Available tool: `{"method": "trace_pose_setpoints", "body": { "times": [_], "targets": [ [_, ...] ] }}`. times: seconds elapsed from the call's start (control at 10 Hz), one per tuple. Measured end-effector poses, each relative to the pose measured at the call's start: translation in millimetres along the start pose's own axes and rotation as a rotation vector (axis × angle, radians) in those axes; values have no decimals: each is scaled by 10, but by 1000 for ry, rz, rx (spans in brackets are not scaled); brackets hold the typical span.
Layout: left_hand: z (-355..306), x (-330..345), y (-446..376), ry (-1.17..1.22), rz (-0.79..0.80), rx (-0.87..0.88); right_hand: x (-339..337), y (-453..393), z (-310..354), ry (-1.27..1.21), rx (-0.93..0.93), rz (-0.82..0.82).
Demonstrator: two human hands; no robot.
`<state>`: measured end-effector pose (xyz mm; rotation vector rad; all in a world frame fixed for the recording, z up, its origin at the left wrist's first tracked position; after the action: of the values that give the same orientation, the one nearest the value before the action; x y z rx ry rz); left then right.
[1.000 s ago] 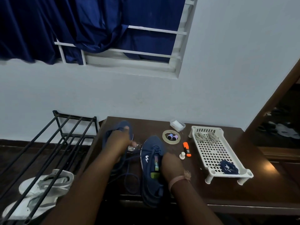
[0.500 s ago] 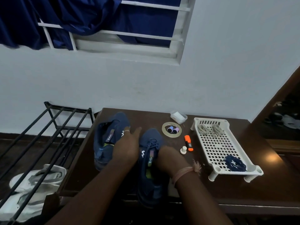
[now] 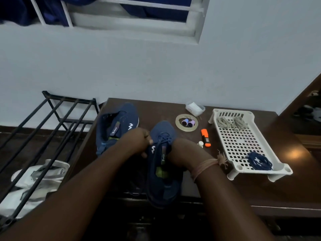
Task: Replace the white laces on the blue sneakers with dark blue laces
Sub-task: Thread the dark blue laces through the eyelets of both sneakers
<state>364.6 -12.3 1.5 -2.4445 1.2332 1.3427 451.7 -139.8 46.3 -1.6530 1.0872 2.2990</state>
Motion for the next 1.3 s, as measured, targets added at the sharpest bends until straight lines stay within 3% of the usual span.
{"method": "trace_pose_setpoints", "body": {
  "times": [0.2,0.3,0.4,0.7,1.0,1.1,1.2,1.3],
  "targets": [
    [-31,37,-68,-348,87,142,-19,-2,-71,-84,13,-25],
    [-78,9,15,-525,-50,220,-10,-19,-61,-105,25,-12],
    [-138,-25,82,-487,-175,218,-7,-32,-55,-95,41,7],
    [-135,-151,81,69,66,-137,-15,-33,-43,-56,61,57],
    [-240,-358,85,-336,-161,-1,-45,-110,-98,-265,45,-61],
    [-409,-534,214,-351,-149,-18,-180,-131,-117,-472,9,-300],
    [-505,-741,337,164,-125,26,-262,-94,-22,-794,-116,-368],
    [-554,-793,348,752,-53,112,-239,-72,122,-1160,-216,-174]
  ]
}}
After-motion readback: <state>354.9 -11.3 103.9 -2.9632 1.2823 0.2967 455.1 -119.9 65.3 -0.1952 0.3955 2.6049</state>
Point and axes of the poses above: each hand's wrist, its own y-axis away from the middle knuckle, its own x-axis out of the palm, z = x × y, the point moved 5 cm from there along -y, towards the middle knuckle, and after that the axes turned 5 degrees about x, right-handed, at the moved point
